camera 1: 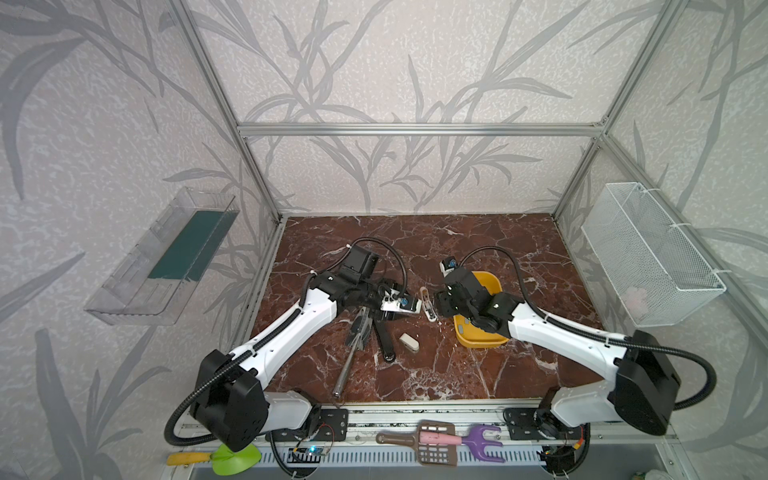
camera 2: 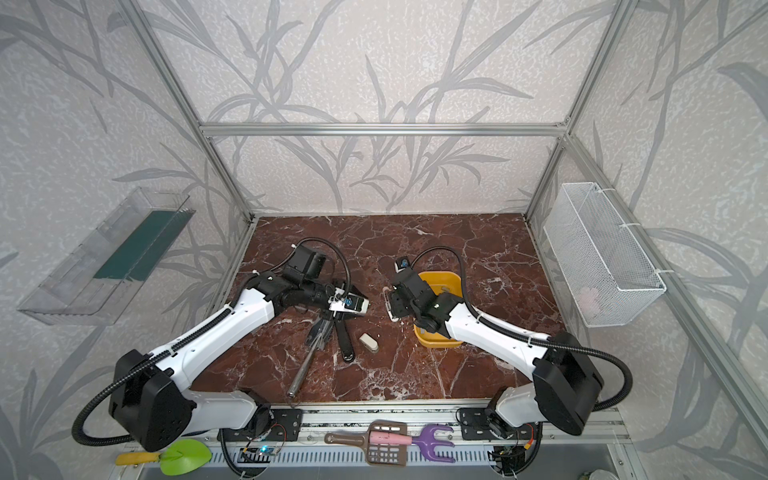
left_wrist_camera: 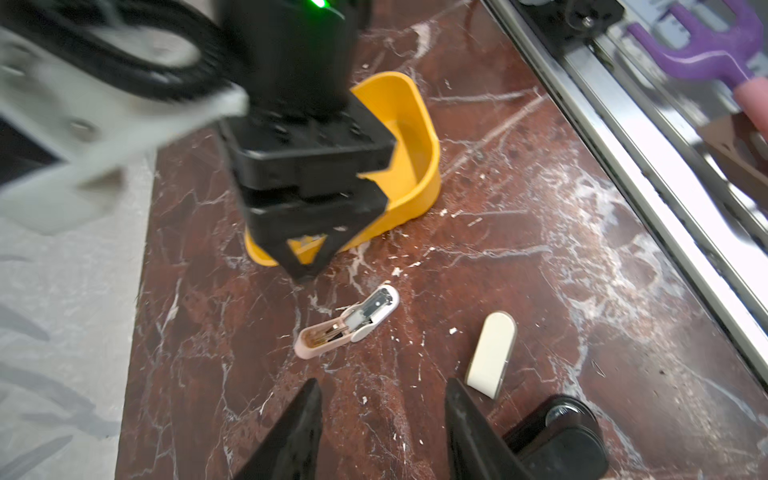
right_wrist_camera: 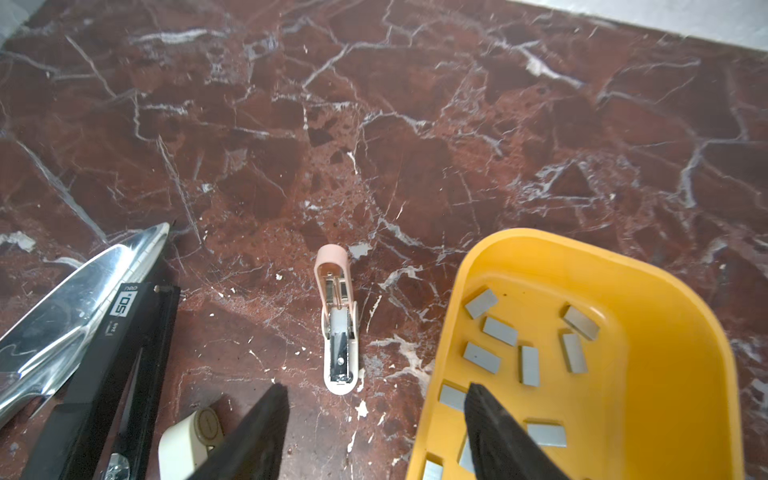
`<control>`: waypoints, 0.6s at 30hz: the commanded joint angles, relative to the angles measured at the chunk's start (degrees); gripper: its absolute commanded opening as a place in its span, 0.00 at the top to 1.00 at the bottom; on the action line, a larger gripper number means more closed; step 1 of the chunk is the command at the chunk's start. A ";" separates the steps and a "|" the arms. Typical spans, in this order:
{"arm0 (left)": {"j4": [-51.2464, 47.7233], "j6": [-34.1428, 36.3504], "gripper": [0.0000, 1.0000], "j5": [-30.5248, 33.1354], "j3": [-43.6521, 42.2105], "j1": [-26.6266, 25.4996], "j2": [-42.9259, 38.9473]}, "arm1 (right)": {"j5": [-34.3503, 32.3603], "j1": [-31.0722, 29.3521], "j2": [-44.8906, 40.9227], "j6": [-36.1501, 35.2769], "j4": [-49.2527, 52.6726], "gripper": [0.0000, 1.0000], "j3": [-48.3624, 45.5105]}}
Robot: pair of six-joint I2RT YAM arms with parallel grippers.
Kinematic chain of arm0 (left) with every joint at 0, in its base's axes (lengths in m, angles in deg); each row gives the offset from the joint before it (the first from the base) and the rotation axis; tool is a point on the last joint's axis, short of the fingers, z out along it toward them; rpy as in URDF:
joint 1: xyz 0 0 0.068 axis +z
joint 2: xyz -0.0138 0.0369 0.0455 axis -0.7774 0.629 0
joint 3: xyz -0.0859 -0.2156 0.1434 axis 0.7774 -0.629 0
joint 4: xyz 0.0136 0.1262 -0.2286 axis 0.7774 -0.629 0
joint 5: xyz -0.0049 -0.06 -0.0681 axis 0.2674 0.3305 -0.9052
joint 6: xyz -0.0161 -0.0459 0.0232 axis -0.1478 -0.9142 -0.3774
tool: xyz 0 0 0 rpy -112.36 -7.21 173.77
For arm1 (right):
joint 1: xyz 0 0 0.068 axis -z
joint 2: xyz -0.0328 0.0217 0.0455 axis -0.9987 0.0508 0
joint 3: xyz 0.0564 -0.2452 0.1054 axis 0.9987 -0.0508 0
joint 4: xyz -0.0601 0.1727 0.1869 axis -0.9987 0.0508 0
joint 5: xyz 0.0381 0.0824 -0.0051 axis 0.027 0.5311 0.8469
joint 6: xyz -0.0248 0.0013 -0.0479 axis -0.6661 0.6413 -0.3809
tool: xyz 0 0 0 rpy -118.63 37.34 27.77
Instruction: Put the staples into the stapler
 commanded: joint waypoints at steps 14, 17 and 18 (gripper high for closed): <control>-12.14 2.14 0.49 23.32 5.23 -17.80 16.28 | -3.81 1.07 -8.43 -0.76 -6.58 0.31 -5.71; -12.77 -0.56 0.50 27.49 7.49 -18.94 19.46 | -3.38 1.10 -7.37 -0.62 -6.08 0.31 -5.10; -13.30 -0.96 0.50 28.50 8.16 -19.16 20.45 | -3.24 1.15 -7.17 -0.67 -5.98 0.31 -5.01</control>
